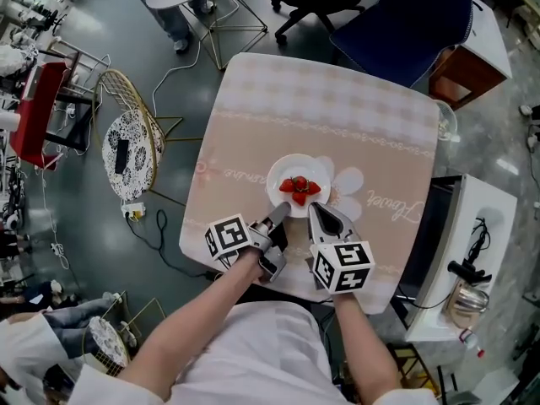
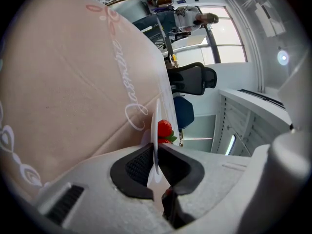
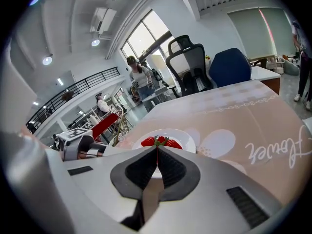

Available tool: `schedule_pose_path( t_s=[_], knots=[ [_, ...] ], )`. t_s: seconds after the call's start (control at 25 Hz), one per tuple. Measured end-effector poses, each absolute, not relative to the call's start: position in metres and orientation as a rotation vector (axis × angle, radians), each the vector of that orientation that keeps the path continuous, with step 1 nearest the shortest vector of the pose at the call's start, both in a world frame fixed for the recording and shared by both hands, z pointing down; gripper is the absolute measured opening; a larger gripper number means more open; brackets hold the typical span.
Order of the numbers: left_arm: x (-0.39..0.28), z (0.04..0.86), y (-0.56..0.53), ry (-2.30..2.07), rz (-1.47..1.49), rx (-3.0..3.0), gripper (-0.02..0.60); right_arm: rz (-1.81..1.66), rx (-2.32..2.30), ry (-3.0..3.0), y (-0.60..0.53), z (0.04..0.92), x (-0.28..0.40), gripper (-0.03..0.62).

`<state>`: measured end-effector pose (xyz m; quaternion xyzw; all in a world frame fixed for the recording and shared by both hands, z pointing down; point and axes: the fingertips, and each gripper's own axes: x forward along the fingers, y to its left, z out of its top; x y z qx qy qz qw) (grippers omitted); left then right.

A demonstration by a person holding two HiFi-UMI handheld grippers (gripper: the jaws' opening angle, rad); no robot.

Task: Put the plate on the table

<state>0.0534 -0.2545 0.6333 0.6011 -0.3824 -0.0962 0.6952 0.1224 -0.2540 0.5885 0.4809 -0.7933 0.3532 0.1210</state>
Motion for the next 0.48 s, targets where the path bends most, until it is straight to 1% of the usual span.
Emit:
schedule_pose_path(
  t_s=[0.2,0.48],
  knots=[
    [0.0531,0.6353,-0.2534,-0.905,-0.078,1.397,0.025,1.038,1.371,-2.325,-0.2519,0.5899,0.1158,0.005],
    [0.0538,0.6374,-0.2517,-0.946,0.119,1.494,0.06,1.044,1.36,-2.329,-0.2502,0.5899,0.1141,0.005]
  ],
)
